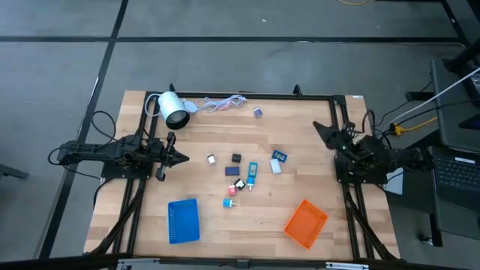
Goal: Pick & Place Office items
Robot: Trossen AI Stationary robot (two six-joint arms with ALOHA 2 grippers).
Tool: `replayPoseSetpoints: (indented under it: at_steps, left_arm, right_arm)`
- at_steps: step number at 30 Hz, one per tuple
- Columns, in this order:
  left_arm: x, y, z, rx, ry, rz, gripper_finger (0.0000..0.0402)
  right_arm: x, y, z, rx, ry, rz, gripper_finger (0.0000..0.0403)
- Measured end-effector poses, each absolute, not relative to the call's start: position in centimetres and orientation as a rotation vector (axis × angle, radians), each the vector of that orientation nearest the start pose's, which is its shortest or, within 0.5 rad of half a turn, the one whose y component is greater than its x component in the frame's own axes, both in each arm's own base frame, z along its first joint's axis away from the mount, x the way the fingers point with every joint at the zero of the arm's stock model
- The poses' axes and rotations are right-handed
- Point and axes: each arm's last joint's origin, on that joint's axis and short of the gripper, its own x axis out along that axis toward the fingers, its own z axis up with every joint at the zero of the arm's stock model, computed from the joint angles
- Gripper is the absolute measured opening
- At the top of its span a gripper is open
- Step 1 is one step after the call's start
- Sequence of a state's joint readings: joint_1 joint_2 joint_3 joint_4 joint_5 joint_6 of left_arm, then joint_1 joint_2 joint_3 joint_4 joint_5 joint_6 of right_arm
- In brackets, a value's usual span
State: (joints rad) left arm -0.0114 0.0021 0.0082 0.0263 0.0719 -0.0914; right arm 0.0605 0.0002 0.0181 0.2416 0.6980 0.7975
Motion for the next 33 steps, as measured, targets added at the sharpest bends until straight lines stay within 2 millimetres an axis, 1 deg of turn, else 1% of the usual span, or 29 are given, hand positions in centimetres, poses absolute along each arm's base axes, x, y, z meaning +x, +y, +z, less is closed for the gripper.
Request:
replayPoseSetpoints:
  at_steps: [4,6,9,14,18,20,23,26,30,33]
  left_arm:
    - [9.7,-0.3,16.9,-0.09,-0.029,-0.085,0.0013]
    - [9.7,-0.3,16.9,-0.09,-0.029,-0.085,0.0013]
    - [9.7,-0.3,16.9,-0.088,-0.029,-0.085,0.0011]
    - [9.7,-0.3,16.9,0.006,-0.037,-0.082,0.0012]
    - [9.7,-0.1,17.0,0.046,-0.048,0.002,0.0012]
    - [9.7,0.0,17.5,0.011,-0.1,0.038,0.0011]
    - [9.6,0.1,18.2,-0.085,-0.177,0.04,0.0011]
    - [9.4,0.1,19.1,-0.135,-0.265,0.045,0.0012]
    - [9.0,0.1,20.2,-0.27,-0.398,0.022,0.001]
    - [8.7,0.1,21.0,-0.345,-0.481,-0.006,0.0011]
  right_arm:
    - [8.6,-1.7,18.4,0.962,-0.543,-0.687,0.0054]
    - [8.5,-1.8,18.1,0.994,-0.558,-0.73,0.0054]
    - [8.5,-1.8,18.2,1.064,-0.593,-0.697,0.0054]
    - [8.6,-1.7,18.4,1.183,-0.623,-0.607,0.0054]
    - [8.6,-1.7,18.6,1.266,-0.657,-0.566,0.0054]
    - [8.6,-1.6,18.6,1.278,-0.659,-0.56,0.0054]
    - [8.7,-1.6,18.5,1.294,-0.657,-0.552,0.0054]
    - [8.8,-1.6,18.4,1.31,-0.656,-0.555,0.0054]
    - [8.8,-1.7,18.4,1.287,-0.662,-0.597,0.0054]
    - [8.9,-1.7,18.3,1.244,-0.634,-0.601,0.0054]
